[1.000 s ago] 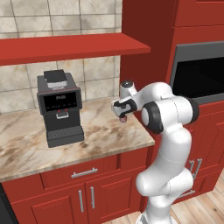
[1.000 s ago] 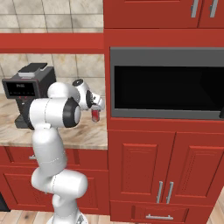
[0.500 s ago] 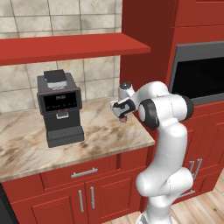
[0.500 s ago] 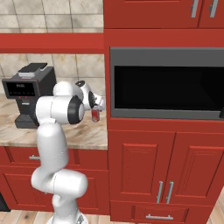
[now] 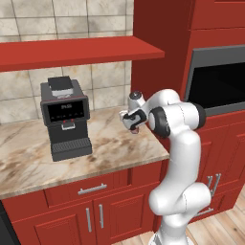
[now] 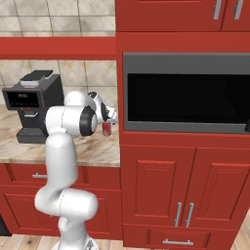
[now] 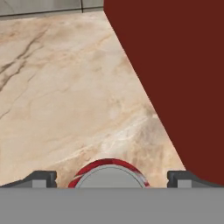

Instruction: Four empty soda cans are scattered around the kitchen. Gather all the cans and cluster them next to the stove for recycling.

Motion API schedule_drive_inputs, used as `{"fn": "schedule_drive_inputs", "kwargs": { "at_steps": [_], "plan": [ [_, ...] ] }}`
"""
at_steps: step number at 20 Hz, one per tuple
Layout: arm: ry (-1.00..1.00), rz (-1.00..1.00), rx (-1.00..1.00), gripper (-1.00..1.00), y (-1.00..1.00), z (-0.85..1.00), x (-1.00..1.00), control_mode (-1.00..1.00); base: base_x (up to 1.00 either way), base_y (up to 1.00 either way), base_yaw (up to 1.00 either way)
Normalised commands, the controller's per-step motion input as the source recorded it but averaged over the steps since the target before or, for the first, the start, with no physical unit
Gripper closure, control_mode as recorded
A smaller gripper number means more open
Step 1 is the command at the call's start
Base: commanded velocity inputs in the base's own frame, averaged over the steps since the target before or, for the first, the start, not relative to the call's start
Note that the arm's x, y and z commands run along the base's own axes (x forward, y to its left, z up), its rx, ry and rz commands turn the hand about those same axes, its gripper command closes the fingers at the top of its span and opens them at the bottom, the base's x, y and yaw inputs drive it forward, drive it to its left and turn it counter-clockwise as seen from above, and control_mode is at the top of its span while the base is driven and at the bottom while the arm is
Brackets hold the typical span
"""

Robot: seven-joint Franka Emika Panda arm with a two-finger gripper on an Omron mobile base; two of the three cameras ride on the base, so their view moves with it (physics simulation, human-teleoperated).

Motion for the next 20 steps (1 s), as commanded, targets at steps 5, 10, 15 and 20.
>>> {"fn": "schedule_drive_inputs", "kwargs": {
  "at_steps": [5,10,15,20],
  "plan": [
    [0.0,-0.01,0.01,-1.0,0.0,-0.2,0.14,-1.0,0.0,0.0,0.0],
    [0.0,0.0,0.0,1.0,0.0,-0.19,0.06,-1.0,0.0,0.0,0.0],
    [0.0,0.0,0.0,1.0,0.0,0.0,0.0,-1.0,0.0,0.0,0.0],
    [0.0,0.0,0.0,1.0,-0.02,0.01,0.0,-1.0,0.0,0.0,0.0]
  ]
}}
